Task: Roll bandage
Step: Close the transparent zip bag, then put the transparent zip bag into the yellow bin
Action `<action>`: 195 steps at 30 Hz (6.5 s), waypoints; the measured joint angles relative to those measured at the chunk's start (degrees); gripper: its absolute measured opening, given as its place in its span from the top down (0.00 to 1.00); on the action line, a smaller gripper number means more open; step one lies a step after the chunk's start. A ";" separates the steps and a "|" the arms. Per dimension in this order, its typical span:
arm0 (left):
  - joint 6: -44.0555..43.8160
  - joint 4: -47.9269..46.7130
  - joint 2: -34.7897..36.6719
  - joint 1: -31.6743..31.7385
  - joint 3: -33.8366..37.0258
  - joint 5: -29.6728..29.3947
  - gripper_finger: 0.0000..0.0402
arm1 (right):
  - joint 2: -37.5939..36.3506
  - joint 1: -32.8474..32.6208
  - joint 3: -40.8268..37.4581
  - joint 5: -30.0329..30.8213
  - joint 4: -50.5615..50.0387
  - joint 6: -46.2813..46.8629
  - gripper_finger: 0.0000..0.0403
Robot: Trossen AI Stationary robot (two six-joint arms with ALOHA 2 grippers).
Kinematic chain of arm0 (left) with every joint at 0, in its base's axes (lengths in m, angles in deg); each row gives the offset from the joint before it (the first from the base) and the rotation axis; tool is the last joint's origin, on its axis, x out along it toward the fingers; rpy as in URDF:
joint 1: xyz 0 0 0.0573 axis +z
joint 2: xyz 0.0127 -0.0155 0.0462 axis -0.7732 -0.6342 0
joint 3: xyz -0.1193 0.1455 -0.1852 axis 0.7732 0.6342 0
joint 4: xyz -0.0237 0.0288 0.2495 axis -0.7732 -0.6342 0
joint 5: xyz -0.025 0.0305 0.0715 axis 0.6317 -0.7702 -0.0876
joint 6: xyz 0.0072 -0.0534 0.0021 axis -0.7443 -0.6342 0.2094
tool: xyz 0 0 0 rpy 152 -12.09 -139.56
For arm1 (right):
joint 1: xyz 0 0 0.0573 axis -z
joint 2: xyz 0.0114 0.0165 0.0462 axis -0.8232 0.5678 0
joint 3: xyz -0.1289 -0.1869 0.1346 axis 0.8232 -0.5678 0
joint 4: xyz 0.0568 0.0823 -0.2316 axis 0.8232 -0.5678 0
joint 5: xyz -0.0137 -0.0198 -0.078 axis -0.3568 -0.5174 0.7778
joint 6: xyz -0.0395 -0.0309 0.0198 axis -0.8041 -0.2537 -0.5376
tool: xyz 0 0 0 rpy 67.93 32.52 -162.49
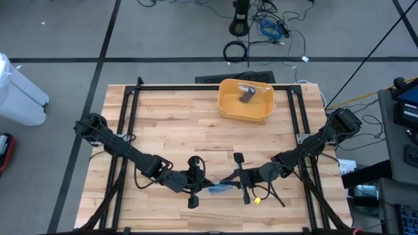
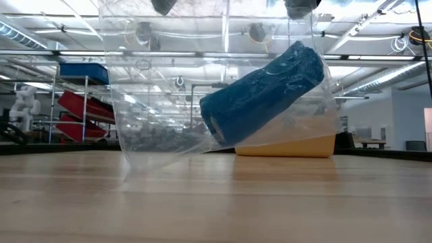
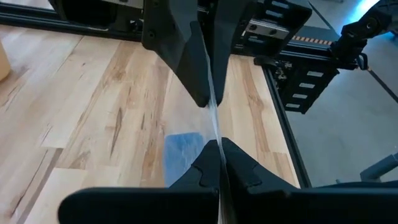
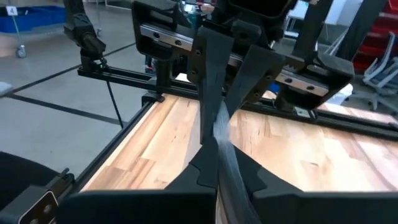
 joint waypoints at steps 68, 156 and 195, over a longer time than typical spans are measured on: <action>1.29 -5.16 0.67 -1.69 -0.13 -3.76 1.00 | -0.12 0.48 0.02 4.76 0.09 3.84 1.00; 1.47 -7.19 0.31 -0.61 0.02 2.48 1.00 | 7.29 4.31 25.86 -7.54 -44.34 5.20 1.00; -0.13 -9.20 0.75 -1.79 -0.02 5.47 0.78 | 7.29 1.93 25.83 -3.67 -46.54 8.19 1.00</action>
